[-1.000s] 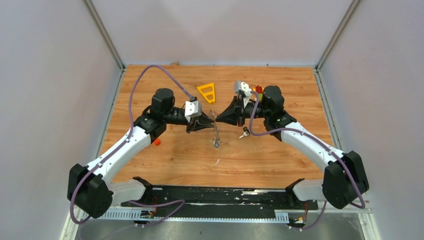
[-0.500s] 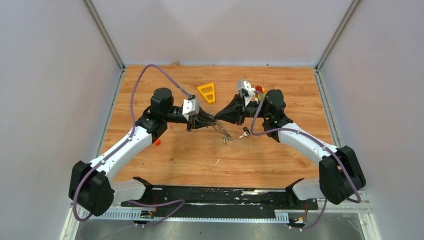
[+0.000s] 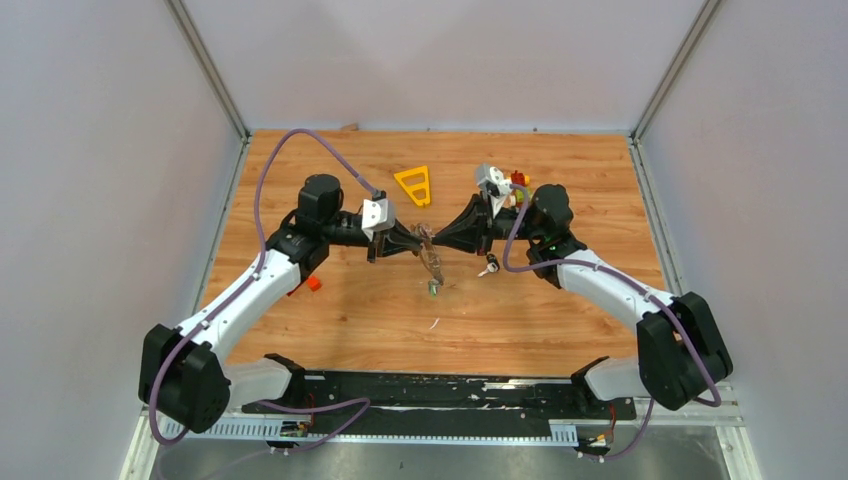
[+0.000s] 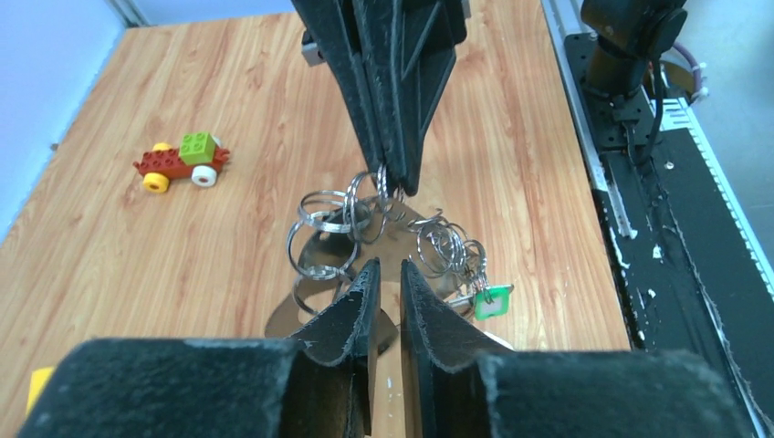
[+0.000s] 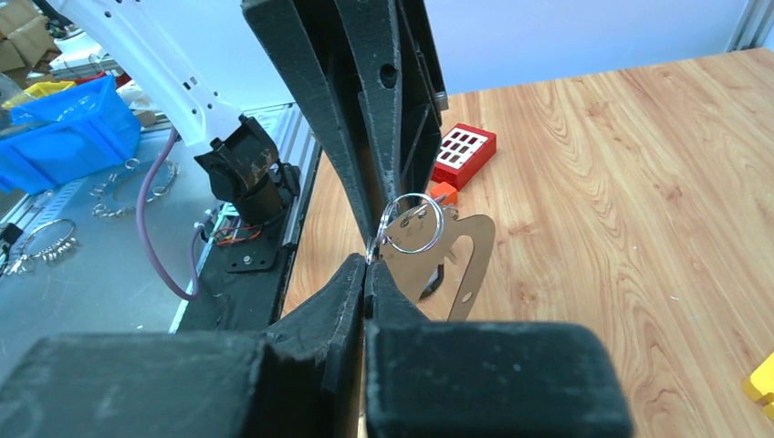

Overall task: Put the keys on the keyring
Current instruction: Adjust the keyring.

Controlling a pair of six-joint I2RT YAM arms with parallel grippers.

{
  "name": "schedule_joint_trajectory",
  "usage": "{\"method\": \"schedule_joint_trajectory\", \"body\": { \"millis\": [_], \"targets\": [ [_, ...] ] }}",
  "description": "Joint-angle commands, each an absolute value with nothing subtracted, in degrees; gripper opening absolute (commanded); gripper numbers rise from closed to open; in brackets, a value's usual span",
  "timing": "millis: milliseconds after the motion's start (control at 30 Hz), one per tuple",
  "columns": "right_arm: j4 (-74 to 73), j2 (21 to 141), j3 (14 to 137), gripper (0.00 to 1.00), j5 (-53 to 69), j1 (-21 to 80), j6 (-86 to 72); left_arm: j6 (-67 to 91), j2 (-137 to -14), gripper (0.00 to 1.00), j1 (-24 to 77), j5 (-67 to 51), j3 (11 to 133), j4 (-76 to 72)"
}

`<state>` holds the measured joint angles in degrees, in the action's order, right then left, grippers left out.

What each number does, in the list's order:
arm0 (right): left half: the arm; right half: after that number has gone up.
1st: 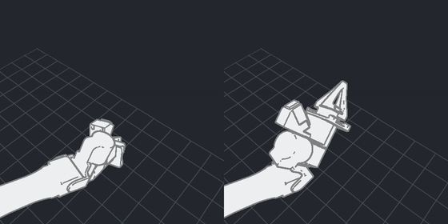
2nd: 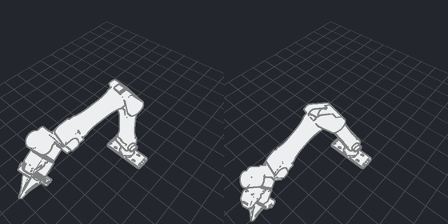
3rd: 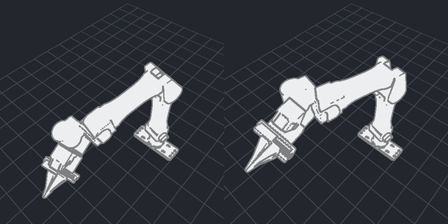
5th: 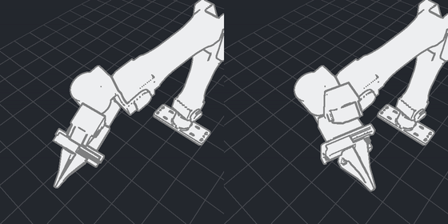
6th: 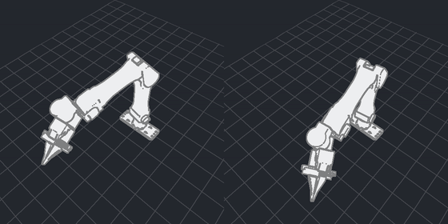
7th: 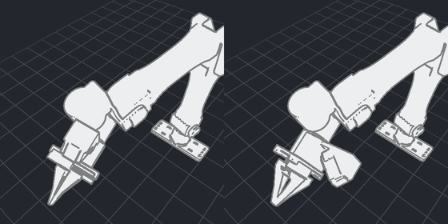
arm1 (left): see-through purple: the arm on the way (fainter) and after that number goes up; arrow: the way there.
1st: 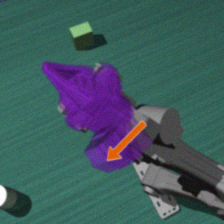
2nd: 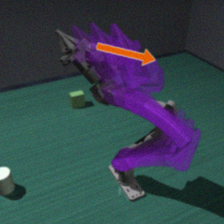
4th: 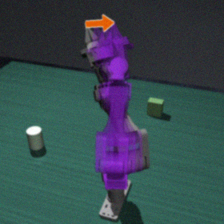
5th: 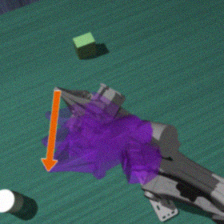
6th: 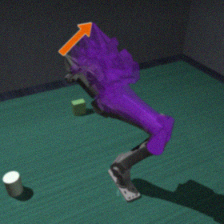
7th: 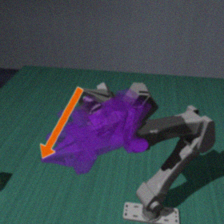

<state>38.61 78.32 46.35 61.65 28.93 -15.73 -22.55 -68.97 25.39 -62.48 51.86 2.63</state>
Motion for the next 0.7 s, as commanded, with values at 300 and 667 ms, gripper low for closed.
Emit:
{"method": "schedule_joint_trajectory", "body": {
  "millis": [300, 667],
  "targets": [
    [43.69, 76.35, 46.23, 0.0, 64.79, 28.61, -19.17, -19.33, -68.78, 0.25, 25.15, -65.47, 54.05, -2.4],
    [38.71, 76.86, 47.72, 0.0, 66.95, 30.8, -14.6, -11.65, -70.42, 0.24, 25.39, -66.12, 54.3, -7.49]
  ]
}}
